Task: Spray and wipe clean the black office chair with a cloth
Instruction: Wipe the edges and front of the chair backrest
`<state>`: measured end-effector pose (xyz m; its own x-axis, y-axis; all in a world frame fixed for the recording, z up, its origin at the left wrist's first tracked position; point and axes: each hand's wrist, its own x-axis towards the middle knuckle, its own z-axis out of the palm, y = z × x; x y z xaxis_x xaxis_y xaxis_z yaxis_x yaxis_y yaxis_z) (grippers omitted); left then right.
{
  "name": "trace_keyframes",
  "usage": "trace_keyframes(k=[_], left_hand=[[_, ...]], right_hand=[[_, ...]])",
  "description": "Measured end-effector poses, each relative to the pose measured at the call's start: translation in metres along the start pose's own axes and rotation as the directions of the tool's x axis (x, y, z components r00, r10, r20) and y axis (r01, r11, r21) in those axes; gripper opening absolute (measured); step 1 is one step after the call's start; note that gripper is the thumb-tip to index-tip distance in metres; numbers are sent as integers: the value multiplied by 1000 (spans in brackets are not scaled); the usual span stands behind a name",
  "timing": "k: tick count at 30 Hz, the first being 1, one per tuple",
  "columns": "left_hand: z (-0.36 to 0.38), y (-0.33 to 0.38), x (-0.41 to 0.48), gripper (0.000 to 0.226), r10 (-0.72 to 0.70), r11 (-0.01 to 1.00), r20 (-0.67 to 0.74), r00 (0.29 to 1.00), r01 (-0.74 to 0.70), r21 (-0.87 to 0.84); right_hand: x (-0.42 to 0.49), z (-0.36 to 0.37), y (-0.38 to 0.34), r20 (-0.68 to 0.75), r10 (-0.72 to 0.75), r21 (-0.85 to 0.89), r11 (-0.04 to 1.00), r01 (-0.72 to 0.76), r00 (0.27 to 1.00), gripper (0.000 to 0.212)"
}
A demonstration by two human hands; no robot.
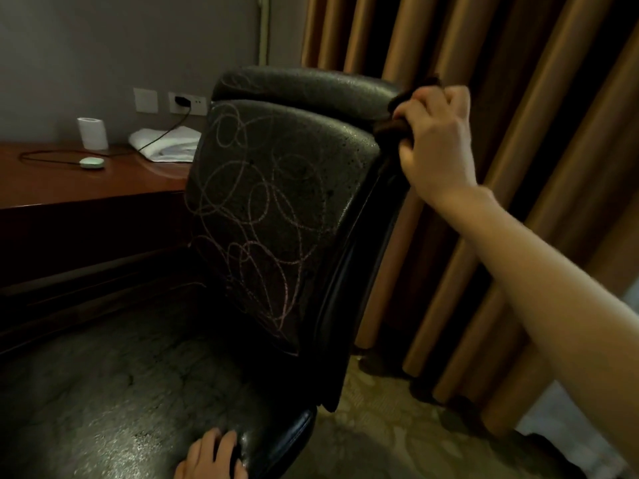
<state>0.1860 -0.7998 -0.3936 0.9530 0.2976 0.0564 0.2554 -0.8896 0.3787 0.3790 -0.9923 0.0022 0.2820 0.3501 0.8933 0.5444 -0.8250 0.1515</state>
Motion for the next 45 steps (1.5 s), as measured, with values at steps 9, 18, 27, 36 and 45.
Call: trace_keyframes(k=[9,18,27,36,45], left_hand=[[4,2,2,52,-19,998,-11,1000,20,66],[-8,-26,-3,33,-104,993,-78,992,100,-59],[-37,-85,-32,30,-246,969,-242,939,229,-98],[-49,-162,-61,27,-300,942,-305,904,331,56],[-87,-206,-79,27,-514,844,-330,792,535,-32]], right_hand=[[-169,46,-45,208,36,73,996,-52,977,52],[-240,78,-57,305,34,40,998,-49,952,53],[-313,129,-65,778,30,55,992,-115,627,50],[-255,198,-64,805,61,74,977,-202,590,40],[-256,220,-229,750,-25,389,825,-410,661,42]])
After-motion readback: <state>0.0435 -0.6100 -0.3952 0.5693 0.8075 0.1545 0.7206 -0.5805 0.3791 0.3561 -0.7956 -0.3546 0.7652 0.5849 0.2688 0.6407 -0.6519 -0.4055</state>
